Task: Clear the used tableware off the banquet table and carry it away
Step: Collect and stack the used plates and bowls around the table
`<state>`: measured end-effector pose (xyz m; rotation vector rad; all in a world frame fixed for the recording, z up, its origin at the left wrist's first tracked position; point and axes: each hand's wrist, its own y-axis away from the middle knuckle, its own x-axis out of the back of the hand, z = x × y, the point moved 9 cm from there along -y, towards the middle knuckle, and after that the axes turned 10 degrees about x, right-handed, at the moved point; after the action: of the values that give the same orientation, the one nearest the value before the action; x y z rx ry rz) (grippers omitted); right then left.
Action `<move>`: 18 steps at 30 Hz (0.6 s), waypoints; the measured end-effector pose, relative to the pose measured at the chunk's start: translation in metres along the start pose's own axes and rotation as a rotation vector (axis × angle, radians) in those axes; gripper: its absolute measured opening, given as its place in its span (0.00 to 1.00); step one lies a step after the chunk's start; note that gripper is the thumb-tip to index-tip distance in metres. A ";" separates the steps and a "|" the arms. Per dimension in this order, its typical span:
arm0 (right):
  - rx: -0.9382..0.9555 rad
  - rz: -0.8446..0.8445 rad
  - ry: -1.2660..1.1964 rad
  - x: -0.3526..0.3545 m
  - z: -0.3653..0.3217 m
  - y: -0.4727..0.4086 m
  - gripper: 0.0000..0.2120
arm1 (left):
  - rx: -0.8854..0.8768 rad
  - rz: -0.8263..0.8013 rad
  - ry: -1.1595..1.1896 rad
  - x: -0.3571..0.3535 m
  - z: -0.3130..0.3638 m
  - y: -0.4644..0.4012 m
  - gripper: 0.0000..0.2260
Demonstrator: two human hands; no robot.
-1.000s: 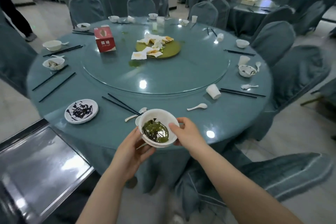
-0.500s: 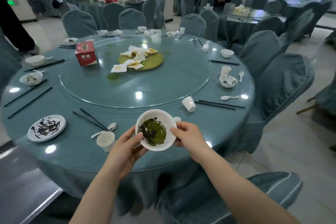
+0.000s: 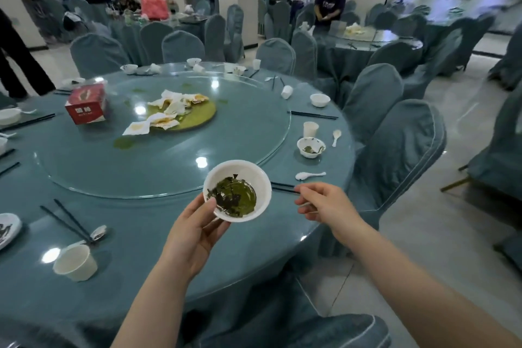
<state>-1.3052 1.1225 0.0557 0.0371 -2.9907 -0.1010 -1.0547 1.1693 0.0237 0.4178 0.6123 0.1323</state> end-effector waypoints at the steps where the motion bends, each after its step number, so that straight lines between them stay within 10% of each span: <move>1: 0.012 0.018 0.008 0.010 -0.004 -0.001 0.07 | -0.005 -0.015 -0.015 -0.010 0.004 -0.001 0.11; 18: 0.344 -0.258 -0.028 0.142 -0.101 -0.147 0.07 | -0.414 0.101 0.079 -0.194 0.038 -0.032 0.09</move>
<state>-1.4281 0.9649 0.1661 0.4615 -2.9766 0.3884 -1.1901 1.0799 0.1413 0.0421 0.6233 0.3659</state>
